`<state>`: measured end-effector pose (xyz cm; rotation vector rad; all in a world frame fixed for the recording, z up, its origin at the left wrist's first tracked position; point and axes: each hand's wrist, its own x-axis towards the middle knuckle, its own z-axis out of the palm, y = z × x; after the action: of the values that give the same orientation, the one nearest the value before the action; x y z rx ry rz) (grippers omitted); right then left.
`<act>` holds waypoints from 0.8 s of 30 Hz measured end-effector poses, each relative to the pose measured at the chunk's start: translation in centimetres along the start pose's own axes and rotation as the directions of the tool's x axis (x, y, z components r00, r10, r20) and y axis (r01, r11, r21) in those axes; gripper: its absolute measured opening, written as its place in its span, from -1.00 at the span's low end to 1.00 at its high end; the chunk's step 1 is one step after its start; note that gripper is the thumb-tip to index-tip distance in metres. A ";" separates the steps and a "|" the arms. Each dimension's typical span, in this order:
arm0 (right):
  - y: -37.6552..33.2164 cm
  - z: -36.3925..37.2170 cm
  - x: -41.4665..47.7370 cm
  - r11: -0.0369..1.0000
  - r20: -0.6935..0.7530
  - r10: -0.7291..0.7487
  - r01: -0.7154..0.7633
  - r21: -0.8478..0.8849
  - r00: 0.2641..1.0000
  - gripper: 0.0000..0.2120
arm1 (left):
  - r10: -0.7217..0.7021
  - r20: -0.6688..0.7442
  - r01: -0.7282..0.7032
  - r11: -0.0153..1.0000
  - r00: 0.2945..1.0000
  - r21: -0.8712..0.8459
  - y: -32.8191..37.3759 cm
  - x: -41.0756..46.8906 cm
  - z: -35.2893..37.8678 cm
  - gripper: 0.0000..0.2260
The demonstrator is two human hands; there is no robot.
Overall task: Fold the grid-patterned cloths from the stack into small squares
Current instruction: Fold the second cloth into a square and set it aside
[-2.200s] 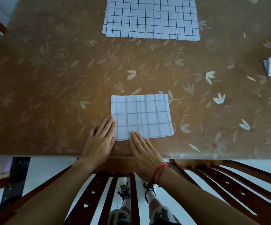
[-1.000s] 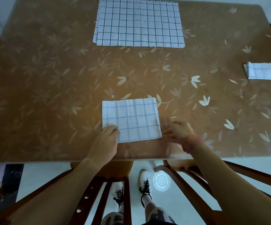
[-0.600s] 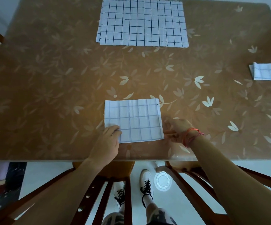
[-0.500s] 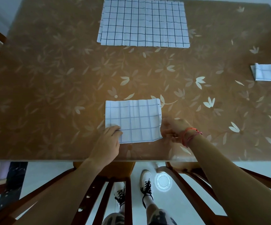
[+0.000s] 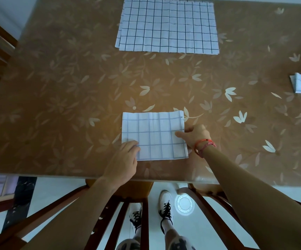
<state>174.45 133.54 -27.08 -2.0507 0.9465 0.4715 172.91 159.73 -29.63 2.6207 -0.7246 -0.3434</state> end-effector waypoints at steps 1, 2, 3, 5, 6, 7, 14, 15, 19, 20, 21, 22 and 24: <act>-0.1 0.1 0.1 1.000 -0.021 -0.020 0.020 -0.001 1.000 -0.90 | 0.002 0.002 -0.002 1.000 1.000 -0.004 0.0 0.0 0.1 -0.72; -0.3 0.2 0.2 0.999 -0.036 -0.033 0.034 0.010 0.999 -0.93 | 0.003 0.003 -0.003 1.000 1.000 -0.006 -0.1 -0.1 0.1 -0.71; -0.2 0.2 0.2 0.999 -0.041 -0.038 0.039 0.034 0.998 -0.95 | 0.006 0.002 -0.006 1.000 1.000 -0.006 -0.1 -0.1 0.1 -0.70; 0.0 0.1 0.2 0.994 -0.037 -0.028 0.031 0.105 0.999 -0.94 | 0.021 -0.002 -0.021 1.000 1.000 0.008 0.0 -0.2 0.2 -0.65; 0.3 0.0 0.0 0.988 -0.032 -0.013 0.017 0.155 0.999 -0.92 | 0.031 -0.007 -0.031 0.999 0.999 0.017 0.2 -0.2 0.1 -0.62; 0.7 -0.1 -0.1 0.979 -0.028 0.011 -0.005 0.203 1.000 -0.90 | 0.038 -0.011 -0.038 0.999 0.999 0.022 0.4 -0.3 0.1 -0.58; 2.8 -0.4 -3.5 0.755 0.009 0.171 -0.137 0.641 0.985 -0.82 | 0.086 0.005 -0.087 0.994 0.996 0.064 3.6 0.1 0.7 -0.36; 3.0 -0.3 -3.9 0.702 0.024 0.200 -0.160 0.694 0.980 -0.83 | 0.087 0.011 -0.088 0.993 0.996 0.073 4.0 0.1 0.9 -0.35; 3.3 0.4 -5.5 0.473 0.197 0.243 -0.293 0.831 0.950 -0.91 | 0.080 -0.015 -0.079 0.993 0.997 0.090 5.4 0.6 1.7 -0.37; 3.2 0.6 -6.2 0.456 0.257 0.222 -0.333 0.825 0.941 -0.91 | 0.078 -0.037 -0.074 0.993 0.996 0.095 5.6 0.7 1.8 -0.41; 3.3 0.9 -6.5 0.450 0.317 0.194 -0.371 0.812 0.928 -0.92 | 0.073 -0.065 -0.066 0.992 0.995 0.104 5.6 0.8 2.0 -0.46; 3.3 1.0 -7.1 0.443 0.376 0.170 -0.412 0.796 0.911 -0.92 | 0.067 -0.083 -0.057 0.991 0.994 0.122 5.6 0.8 2.1 -0.50; 3.4 1.3 -8.2 0.437 0.470 0.128 -0.475 0.764 0.873 -0.91 | 0.034 -0.099 -0.017 0.987 0.994 0.159 5.4 0.6 2.1 -0.57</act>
<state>166.57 137.04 -24.64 -0.8045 1.0432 0.3968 170.33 154.49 -29.25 2.7515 -0.7792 -0.1484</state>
